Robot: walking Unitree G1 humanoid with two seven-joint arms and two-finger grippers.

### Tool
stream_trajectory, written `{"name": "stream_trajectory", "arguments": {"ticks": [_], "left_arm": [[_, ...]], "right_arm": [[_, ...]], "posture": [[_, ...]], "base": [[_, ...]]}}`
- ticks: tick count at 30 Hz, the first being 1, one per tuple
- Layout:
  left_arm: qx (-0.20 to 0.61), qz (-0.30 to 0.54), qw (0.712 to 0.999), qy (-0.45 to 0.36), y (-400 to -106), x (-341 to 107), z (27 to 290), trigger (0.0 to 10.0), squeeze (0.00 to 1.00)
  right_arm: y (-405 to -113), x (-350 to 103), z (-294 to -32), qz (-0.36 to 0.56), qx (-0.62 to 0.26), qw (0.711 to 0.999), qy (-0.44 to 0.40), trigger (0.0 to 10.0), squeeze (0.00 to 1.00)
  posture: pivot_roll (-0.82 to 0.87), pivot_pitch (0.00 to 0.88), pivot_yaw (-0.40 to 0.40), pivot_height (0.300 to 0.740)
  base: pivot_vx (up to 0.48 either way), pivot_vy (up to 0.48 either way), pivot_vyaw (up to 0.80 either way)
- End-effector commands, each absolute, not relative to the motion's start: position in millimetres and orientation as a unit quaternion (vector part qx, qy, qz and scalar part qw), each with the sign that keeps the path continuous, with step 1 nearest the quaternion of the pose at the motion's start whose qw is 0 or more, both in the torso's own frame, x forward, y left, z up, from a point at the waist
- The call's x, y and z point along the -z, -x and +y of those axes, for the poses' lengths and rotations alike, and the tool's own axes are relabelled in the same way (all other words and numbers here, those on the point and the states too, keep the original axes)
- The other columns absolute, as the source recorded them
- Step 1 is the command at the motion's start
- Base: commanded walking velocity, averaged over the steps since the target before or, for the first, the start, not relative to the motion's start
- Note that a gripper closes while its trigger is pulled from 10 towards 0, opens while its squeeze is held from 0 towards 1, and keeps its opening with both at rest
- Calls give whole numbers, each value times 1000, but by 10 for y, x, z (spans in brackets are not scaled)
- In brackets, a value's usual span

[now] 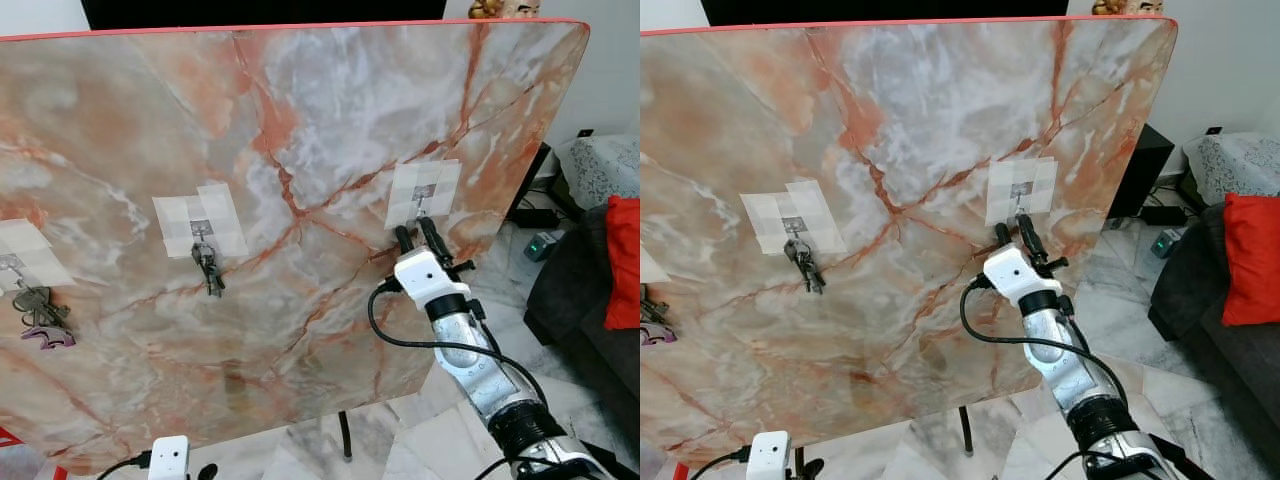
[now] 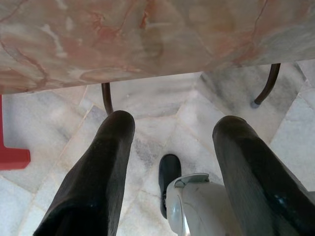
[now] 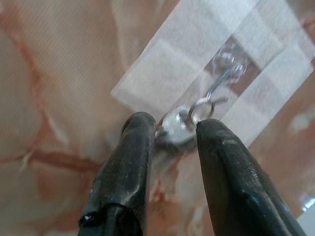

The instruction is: Hang keys on a hook

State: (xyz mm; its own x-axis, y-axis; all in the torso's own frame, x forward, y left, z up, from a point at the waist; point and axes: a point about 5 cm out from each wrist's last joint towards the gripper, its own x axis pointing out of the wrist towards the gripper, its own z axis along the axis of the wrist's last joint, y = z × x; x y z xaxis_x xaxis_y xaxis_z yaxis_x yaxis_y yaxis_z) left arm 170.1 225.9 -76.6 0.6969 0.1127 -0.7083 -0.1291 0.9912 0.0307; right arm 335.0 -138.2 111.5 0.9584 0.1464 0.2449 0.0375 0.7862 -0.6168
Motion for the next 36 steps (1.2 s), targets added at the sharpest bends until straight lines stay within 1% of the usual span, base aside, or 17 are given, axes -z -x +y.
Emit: {"name": "stream_trajectory", "arguments": {"ticks": [1,3,10,13,14,15,17,19,20,21,23,24,26,27,30,33,36], "left_arm": [[-64,388,919,8,-1684,778,2245,10000,0],[-63,388,919,8,-1682,780,2245,10000,0],[-63,389,919,9,-1678,782,2244,10000,0],[-63,390,919,9,-1674,784,2244,10000,0],[-63,390,919,9,-1674,784,2243,10000,0],[-63,390,919,9,-1679,783,2239,10000,0],[-63,390,919,9,-1682,783,2236,10000,0],[-62,390,919,9,-1687,783,2228,10000,0],[-62,390,919,9,-1687,783,2228,10000,0],[-61,390,919,10,-1692,782,2226,10000,0],[-62,390,919,10,-1695,781,2227,10000,0],[-62,390,919,9,-1698,779,2231,10000,0],[-62,390,919,9,-1698,779,2236,10000,0],[-62,391,918,7,-1698,777,2248,10000,0],[-62,393,917,5,-1700,775,2261,10000,0],[-60,392,918,2,-1742,755,2275,10000,0],[-58,390,919,-2,-1784,735,2286,10000,0]], "right_arm": [[-3334,-1131,-1391,-144,-18,938,316,10000,0],[-3300,-1144,-1393,-152,-8,946,285,10000,0],[-3212,-1057,-1379,-139,-22,955,262,10000,0],[-3095,-712,-1435,-41,-31,980,194,10000,0],[-3079,-654,-1451,-22,-28,983,180,10000,0],[-3031,-478,-1513,34,-11,990,140,10000,0],[-2976,-336,-1558,77,5,992,101,10000,0],[-2838,-66,-1638,157,35,985,67,10000,0],[-2838,-66,-1638,157,35,985,67,10000,0],[-2722,123,-1663,222,40,973,53,10000,0],[-2595,264,-1707,260,56,963,49,10000,0],[-2492,375,-1715,296,55,952,46,10000,0],[-2441,428,-1706,314,54,947,33,10000,0],[-2312,547,-1670,355,49,933,5,10000,0],[-2131,680,-1610,393,29,919,-4,10000,0],[-1980,774,-1606,421,40,906,-19,10000,0],[-1910,812,-1617,430,53,901,-29,10000,0]], "posture": [[60,0,-52,740],[58,0,-52,740],[59,0,-57,740],[59,0,-57,740],[59,0,-57,740],[52,0,-59,740],[52,0,-59,740],[47,0,-60,740],[47,0,-60,740],[50,0,-60,740],[50,0,-58,740],[51,0,-54,740],[46,0,-53,740],[36,0,-46,740],[33,0,-45,740],[36,0,-23,740],[32,0,-10,740]], "base": [[0,0,0],[0,0,0],[0,0,0],[0,0,0],[0,0,0],[0,0,0],[0,0,0],[0,0,0],[0,0,0],[0,0,0],[0,0,0],[0,0,0],[0,0,0],[0,0,0],[0,0,0],[0,0,0],[0,0,0]]}}
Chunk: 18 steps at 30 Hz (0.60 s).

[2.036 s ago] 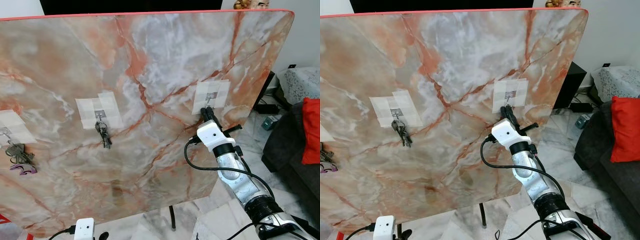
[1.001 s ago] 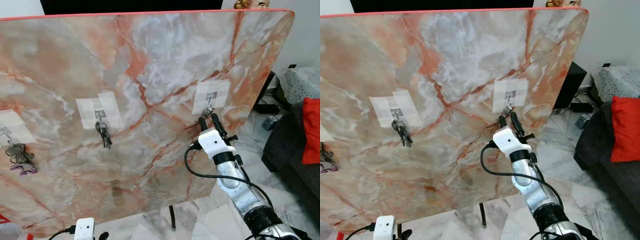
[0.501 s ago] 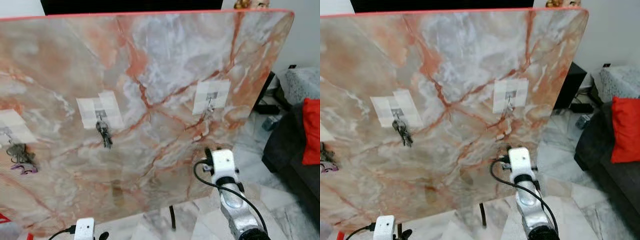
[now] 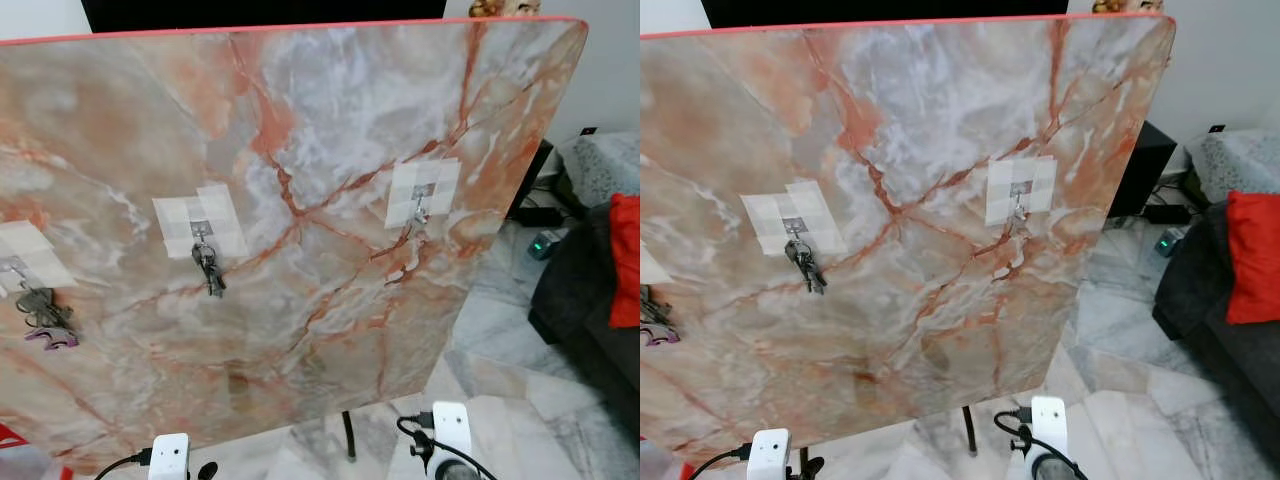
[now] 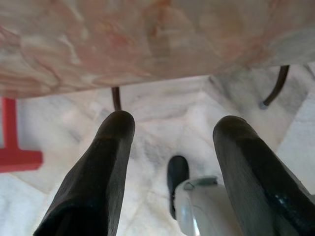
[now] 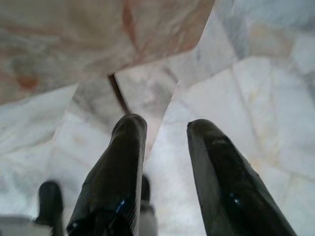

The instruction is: Hang keys on a hook

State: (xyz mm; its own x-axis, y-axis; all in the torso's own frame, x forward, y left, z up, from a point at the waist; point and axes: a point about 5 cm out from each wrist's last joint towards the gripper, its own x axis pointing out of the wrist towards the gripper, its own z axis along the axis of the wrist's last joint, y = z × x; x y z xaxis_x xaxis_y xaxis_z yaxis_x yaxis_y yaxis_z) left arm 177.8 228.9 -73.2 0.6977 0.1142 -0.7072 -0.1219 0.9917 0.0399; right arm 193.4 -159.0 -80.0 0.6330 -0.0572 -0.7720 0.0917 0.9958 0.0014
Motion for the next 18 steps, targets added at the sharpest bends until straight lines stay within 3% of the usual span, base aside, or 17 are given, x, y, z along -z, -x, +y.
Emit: {"name": "stream_trajectory", "arguments": {"ticks": [1,7,13,18], "left_arm": [[-54,388,920,-5,-1812,722,2289,10000,0],[-48,385,922,-9,-1886,690,2285,10000,0],[-51,383,922,-12,-1901,679,2299,10000,0],[-65,394,917,-12,-1811,716,2344,10000,0]], "right_arm": [[-1853,843,-1625,441,58,895,-33,10000,0],[-1601,962,-1680,484,72,871,-36,10000,0],[-1549,980,-1692,487,66,870,-36,10000,0],[-1527,983,-1694,480,55,875,-40,10000,0]], "posture": [[24,0,-1,740],[22,0,11,740],[21,0,1,740],[30,0,-16,740]], "base": [[0,0,0],[0,0,0],[0,0,0],[0,0,800]]}}
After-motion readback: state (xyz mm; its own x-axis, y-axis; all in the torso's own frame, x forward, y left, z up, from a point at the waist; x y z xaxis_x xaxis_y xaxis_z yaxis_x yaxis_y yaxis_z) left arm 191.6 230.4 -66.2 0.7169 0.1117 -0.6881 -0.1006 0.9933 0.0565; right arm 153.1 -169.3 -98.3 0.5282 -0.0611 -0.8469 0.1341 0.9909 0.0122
